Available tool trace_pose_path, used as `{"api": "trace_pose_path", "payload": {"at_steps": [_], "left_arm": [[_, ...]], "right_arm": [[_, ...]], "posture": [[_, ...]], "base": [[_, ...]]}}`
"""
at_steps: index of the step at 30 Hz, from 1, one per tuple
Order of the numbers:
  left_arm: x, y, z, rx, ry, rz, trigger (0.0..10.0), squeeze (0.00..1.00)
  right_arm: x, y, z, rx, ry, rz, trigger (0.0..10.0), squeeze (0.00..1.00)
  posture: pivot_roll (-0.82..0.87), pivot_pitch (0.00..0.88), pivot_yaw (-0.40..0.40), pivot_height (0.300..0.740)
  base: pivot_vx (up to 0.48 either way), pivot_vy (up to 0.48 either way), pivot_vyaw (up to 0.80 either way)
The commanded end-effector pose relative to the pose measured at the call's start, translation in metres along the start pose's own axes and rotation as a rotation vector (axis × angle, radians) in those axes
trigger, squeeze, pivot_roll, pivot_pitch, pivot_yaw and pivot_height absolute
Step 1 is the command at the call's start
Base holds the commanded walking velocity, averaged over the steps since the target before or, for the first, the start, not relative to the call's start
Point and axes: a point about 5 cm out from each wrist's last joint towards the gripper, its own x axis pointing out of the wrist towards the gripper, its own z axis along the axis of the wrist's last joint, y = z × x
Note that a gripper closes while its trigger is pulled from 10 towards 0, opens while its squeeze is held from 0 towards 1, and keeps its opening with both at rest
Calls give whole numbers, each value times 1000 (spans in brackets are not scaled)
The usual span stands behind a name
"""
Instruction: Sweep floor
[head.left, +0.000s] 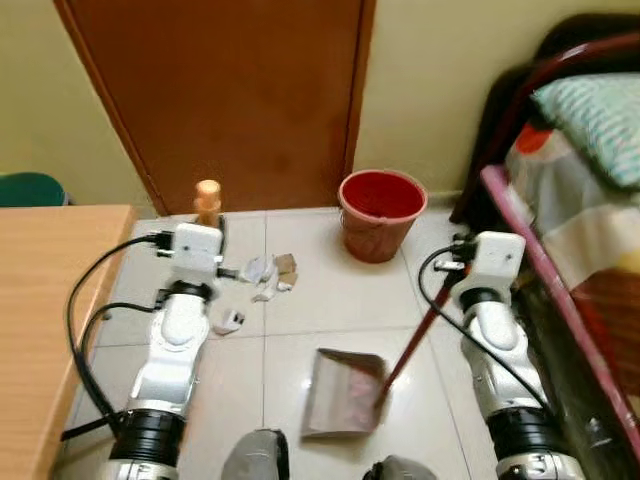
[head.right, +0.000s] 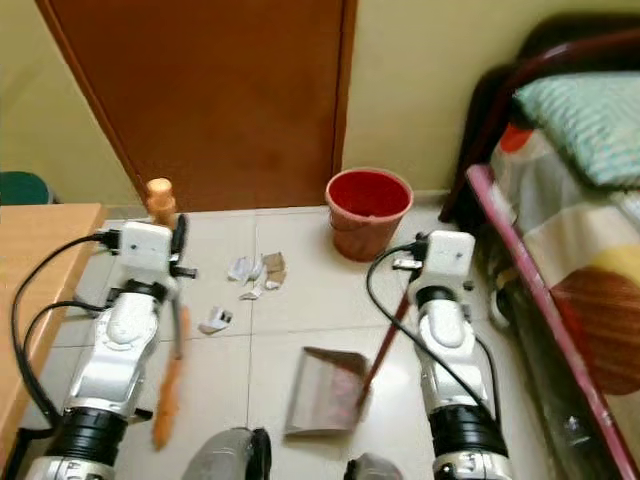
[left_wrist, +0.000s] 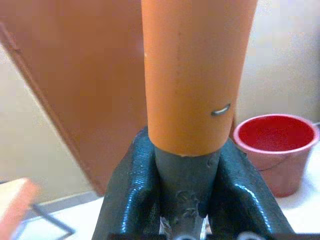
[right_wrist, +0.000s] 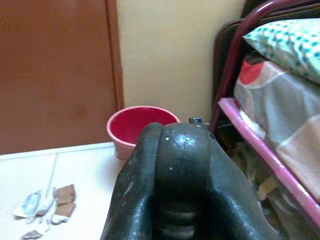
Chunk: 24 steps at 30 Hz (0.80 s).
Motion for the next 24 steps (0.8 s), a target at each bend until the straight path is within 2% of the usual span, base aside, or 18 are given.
{"api": "trace_pose_path", "payload": {"at_steps": [1, 14, 19, 24], "left_arm": [[-1, 8, 9, 14, -47, 24, 10000, 0], [-4, 26, 17, 45, -68, 116, 10000, 0], [-11, 32, 23, 60, -78, 168, 10000, 0], [-17, 35, 22, 64, -66, 175, 10000, 0]], "right_arm": [[2, 0, 10, -6, -46, -7, 10000, 0], [6, -3, 17, -36, -71, 6, 10000, 0], [3, -10, 17, -55, -73, -2, 10000, 0], [1, -15, 19, -71, -78, -9, 10000, 0]], "posture": [[21, 69, -26, 740], [4, 74, -22, 740], [5, 86, -21, 740], [8, 90, -22, 740]], "base": [[292, 0, 0], [379, 0, 0], [395, 0, 0], [387, 0, 0]]}}
